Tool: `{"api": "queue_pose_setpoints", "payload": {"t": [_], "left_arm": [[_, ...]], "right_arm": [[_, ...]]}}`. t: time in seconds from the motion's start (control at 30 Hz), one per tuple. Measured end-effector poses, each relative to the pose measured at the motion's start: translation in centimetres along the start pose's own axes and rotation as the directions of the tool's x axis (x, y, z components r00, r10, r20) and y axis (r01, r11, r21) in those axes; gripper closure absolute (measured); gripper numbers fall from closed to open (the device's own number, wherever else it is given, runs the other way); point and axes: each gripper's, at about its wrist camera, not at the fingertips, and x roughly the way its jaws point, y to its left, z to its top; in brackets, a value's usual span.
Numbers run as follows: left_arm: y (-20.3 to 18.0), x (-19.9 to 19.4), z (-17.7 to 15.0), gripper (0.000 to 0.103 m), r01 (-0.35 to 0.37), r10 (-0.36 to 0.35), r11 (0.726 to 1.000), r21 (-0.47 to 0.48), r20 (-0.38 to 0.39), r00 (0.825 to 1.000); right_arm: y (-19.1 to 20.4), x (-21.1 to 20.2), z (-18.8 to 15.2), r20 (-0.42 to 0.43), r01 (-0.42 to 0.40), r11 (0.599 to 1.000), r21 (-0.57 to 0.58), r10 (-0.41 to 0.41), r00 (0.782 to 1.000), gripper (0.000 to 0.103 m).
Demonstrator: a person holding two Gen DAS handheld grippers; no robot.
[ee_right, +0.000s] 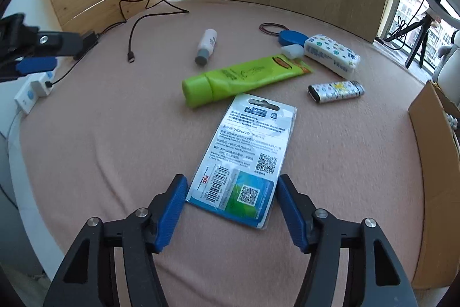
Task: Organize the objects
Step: 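Move the right gripper to the white card packet and close on it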
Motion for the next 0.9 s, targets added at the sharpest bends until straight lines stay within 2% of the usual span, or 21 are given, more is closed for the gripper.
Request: {"api": "queue_pose_setpoints", "payload": {"t": [0.17, 0.23, 0.37, 0.53, 0.63, 0.67, 0.8, 0.9], "left_arm": [[-3.3, 1.7, -1.4, 0.01, 0.07, -0.067, 0.997, 0.04, -0.077, 0.995], [-4.9, 2.7, -2.0, 0.01, 0.096, -0.088, 0.994, 0.06, -0.114, 0.99], [-8.4, 4.6, -3.1, 0.01, 0.154, -0.134, 0.983, 0.097, -0.183, 0.974], [-11.6, 6.4, -3.5, 0.01, 0.188, -0.153, 0.972, 0.142, -0.226, 0.962], [-13.0, 7.8, -3.4, 0.01, 0.211, -0.171, 0.968, 0.134, -0.26, 0.95], [-13.5, 8.3, -3.3, 0.01, 0.212, -0.169, 0.968, 0.132, -0.275, 0.946], [-14.9, 9.2, -3.1, 0.01, 0.168, -0.111, 0.966, 0.195, -0.273, 0.955], [-15.6, 9.4, -3.1, 0.01, 0.151, -0.083, 0.961, 0.23, -0.28, 0.956]], "right_arm": [[0.9, -1.3, -2.0, 0.008, -0.053, 0.996, -0.067, 0.054, 0.999, 0.046], [1.3, -1.8, -2.9, 0.022, -0.049, 0.992, -0.117, 0.052, 0.998, 0.045], [0.8, -2.4, -3.9, 0.03, -0.029, 0.997, -0.068, 0.031, 0.999, 0.039], [0.7, -2.9, -4.7, 0.056, -0.002, 1.0, -0.001, 0.002, 0.998, 0.039], [0.8, -2.8, -4.7, 0.067, 0.006, 1.0, 0.009, -0.006, 0.998, 0.039], [0.9, -2.9, -4.8, 0.073, 0.01, 1.0, 0.006, -0.01, 0.997, 0.04], [1.4, -3.0, -4.8, 0.088, 0.016, 1.0, -0.01, -0.015, 0.996, 0.05], [1.3, -3.0, -4.7, 0.093, 0.016, 1.0, -0.014, -0.014, 0.996, 0.05]]}}
